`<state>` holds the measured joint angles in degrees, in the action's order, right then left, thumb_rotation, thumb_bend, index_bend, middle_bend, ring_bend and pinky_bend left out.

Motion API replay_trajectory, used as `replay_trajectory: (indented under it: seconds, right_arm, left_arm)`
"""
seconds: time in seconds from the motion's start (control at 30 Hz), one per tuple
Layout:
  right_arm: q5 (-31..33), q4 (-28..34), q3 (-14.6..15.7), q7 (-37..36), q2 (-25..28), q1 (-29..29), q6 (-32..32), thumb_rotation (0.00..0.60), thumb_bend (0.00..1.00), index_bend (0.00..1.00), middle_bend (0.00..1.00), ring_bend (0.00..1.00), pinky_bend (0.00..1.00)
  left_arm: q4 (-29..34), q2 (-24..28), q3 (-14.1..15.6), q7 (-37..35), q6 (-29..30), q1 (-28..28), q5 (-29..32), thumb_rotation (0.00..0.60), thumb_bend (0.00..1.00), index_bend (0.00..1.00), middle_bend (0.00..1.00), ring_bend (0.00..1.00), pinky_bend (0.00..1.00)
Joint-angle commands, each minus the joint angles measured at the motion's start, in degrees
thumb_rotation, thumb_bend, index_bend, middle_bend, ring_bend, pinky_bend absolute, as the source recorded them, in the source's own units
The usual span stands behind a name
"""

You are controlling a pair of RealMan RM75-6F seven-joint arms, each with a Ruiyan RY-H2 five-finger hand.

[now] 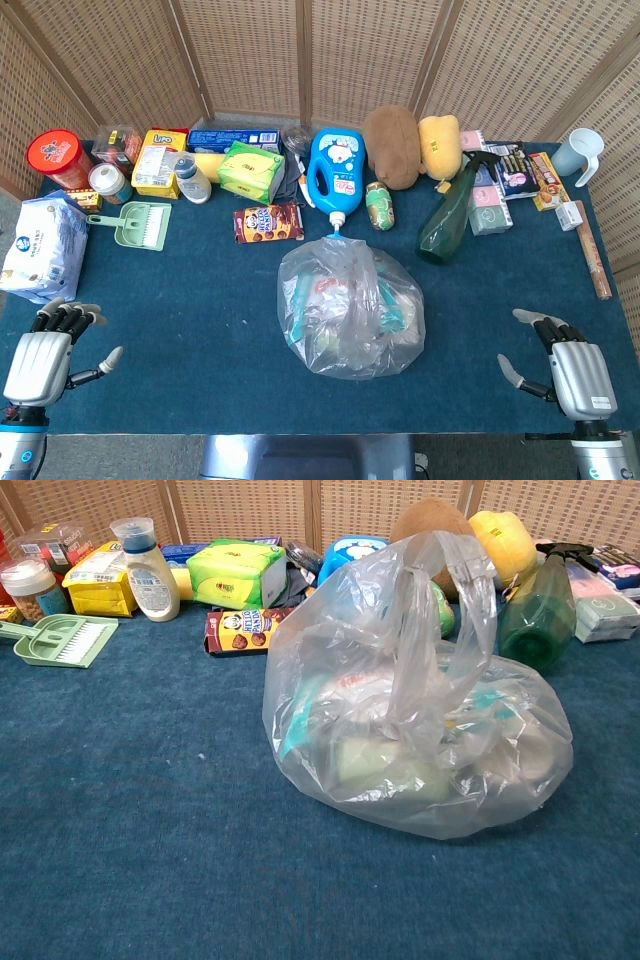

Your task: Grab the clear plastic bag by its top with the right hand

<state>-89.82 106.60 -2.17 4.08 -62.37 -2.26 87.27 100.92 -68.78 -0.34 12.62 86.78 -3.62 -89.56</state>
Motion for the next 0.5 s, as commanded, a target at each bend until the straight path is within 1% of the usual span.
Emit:
replay_trajectory:
  seconds: [0.03, 0.2, 0.5]
  right_arm:
    - [0.22, 0.04, -0.13, -0.02, -0.07, -0.11, -0.16, 0.194, 0.37, 0.23, 0.32, 0.3, 0.33]
    - [0.29, 0.1, -0.07, -0.63, -0.03, -0.23, -0.49, 0.195, 0.37, 0.23, 0.32, 0.3, 0.33]
    - [-0.51, 0.46, -0.2, -6.04, 1.36, -1.43, -2.02, 0.192, 0.36, 0.23, 0.32, 0.3, 0.32]
  left_arm:
    - [0.15, 0.01, 0.08, 0.19, -0.45, -0.12, 0.35, 0.0, 0.21, 0.39, 0.32, 0.23, 0.13]
    - [0.45, 0.16, -0.07, 0.43, -0.39, -0.17, 0.45, 0.0, 0.21, 0.39, 0.32, 0.23, 0.13]
    - [0.98, 1.17, -0.24, 0.32, 0.71, 0.1, -0.24, 0.002, 0.21, 0.39, 0.32, 0.23, 0.13]
